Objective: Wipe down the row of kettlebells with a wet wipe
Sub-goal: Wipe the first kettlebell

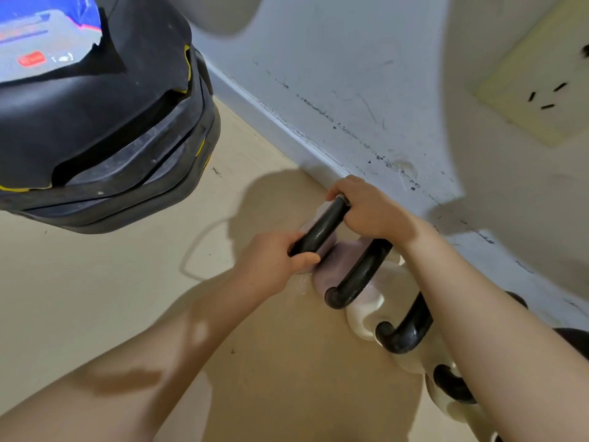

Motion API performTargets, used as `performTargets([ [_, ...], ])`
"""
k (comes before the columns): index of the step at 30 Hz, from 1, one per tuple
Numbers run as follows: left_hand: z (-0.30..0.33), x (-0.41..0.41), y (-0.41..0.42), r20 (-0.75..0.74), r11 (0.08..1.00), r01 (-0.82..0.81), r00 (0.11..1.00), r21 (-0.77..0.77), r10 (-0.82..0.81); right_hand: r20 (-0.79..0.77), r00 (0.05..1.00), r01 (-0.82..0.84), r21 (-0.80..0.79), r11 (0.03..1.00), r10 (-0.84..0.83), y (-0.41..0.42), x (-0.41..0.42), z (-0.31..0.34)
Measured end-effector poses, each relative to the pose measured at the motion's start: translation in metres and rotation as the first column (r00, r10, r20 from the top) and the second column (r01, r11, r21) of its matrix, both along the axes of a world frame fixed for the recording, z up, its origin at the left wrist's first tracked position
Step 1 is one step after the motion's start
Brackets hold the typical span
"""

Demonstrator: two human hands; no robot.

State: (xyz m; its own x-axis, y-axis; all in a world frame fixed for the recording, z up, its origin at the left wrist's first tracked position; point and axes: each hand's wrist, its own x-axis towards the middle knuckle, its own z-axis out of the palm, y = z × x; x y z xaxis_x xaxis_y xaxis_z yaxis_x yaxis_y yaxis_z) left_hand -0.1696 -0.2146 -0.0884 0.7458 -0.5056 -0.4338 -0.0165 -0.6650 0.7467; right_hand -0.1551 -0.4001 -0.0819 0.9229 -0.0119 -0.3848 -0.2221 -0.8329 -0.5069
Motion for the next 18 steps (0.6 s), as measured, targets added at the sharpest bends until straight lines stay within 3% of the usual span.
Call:
performTargets([
  [2,-0.001,0.001,0.000,0.017,0.999,0.022,1.000,0.026,-0.022,-0.087,0.996,0.011,0.075,0.997,-0.005,0.004,-0.006,0.005],
  [4,-0.001,0.001,0.000,0.014,1.000,0.027,1.000,0.016,-0.027,-0.207,0.973,0.154,0.243,0.958,-0.104,0.006,-0.007,0.012],
  [7,-0.001,0.001,0.000,0.002,1.000,0.018,1.000,-0.006,-0.018,-0.331,0.850,0.508,0.315,0.802,-0.409,0.012,0.006,0.008],
  [10,-0.002,0.000,0.000,0.017,1.000,0.014,1.000,-0.022,-0.014,-0.289,0.731,0.683,0.321,0.657,-0.618,0.024,0.011,0.000],
  [16,-0.002,-0.002,0.001,-0.011,0.999,-0.003,1.000,-0.045,0.003,-0.358,0.558,0.822,0.367,0.436,-0.749,0.035,0.005,0.003],
  [18,-0.001,-0.001,0.001,-0.011,0.999,0.005,1.000,-0.050,-0.006,-0.447,0.433,0.881,0.394,0.262,-0.783,0.033,0.009,0.007],
])
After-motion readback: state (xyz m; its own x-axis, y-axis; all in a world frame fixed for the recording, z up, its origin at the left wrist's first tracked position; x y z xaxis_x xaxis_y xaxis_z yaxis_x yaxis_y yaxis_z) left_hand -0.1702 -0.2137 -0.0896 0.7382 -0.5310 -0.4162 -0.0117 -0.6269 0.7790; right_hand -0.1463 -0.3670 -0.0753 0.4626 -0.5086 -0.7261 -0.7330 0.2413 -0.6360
